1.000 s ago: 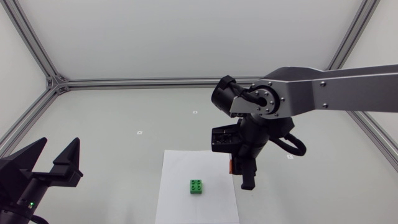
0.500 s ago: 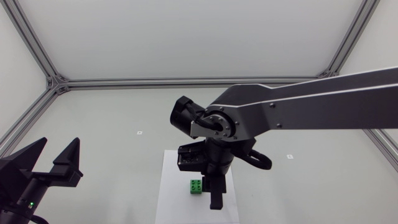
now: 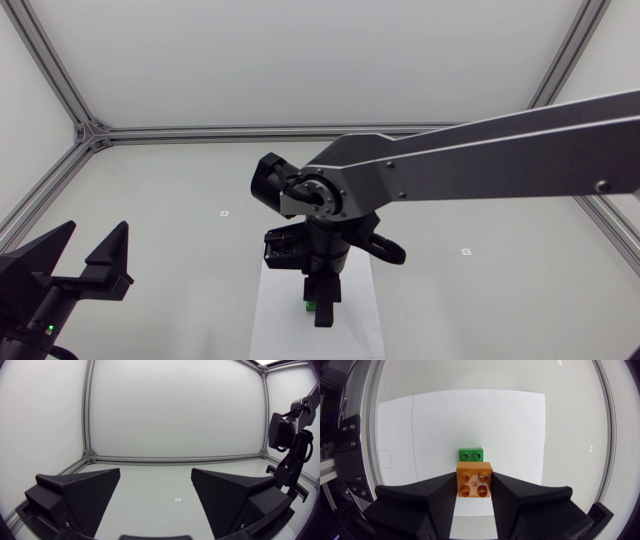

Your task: Pick up the orange 2x2 brick with the right arm and stack it on top of the green 2x2 brick in the center

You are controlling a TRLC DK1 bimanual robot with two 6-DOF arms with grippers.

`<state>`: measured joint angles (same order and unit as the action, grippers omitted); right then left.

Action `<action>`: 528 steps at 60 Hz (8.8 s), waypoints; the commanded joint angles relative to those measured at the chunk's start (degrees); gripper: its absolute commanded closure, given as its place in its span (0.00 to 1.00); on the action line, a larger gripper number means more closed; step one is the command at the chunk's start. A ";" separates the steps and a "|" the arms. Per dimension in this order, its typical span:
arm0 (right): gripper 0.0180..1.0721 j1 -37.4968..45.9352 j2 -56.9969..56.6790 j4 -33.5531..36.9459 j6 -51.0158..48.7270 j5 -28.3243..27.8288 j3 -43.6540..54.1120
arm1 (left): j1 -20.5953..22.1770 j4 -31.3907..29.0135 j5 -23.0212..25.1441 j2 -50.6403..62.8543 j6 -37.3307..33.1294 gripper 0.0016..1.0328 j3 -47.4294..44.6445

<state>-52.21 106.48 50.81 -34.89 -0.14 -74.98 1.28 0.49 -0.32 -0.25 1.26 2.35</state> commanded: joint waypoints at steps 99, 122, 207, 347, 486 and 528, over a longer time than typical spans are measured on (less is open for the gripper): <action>0.94 -1.32 11.03 0.96 -1.14 1.90 -1.84 | -0.31 -0.84 0.23 -0.45 -0.73 0.04 -2.35; 0.94 -1.23 9.72 -3.17 -0.88 0.14 3.00 | -0.31 -0.76 0.23 -0.45 -0.73 0.04 -2.35; 0.94 -1.06 12.44 0.52 -1.67 0.58 -0.43 | -0.31 -0.84 0.23 -0.45 -0.73 0.04 -2.35; 0.47 -1.23 9.63 1.58 -0.79 1.02 -3.68 | -0.31 -0.84 0.23 -0.45 -0.73 0.04 -2.35; 0.61 -1.94 9.63 0.87 -0.44 0.32 -2.98 | -0.31 -0.84 0.23 -0.45 -0.73 0.04 -2.35; 0.61 -0.97 8.05 -0.09 -0.53 0.76 -0.17 | -0.31 -0.84 0.23 -0.45 -0.73 0.04 -2.35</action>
<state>-53.52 114.21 50.72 -35.97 0.27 -77.69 1.28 0.51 -0.32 -0.25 1.26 2.35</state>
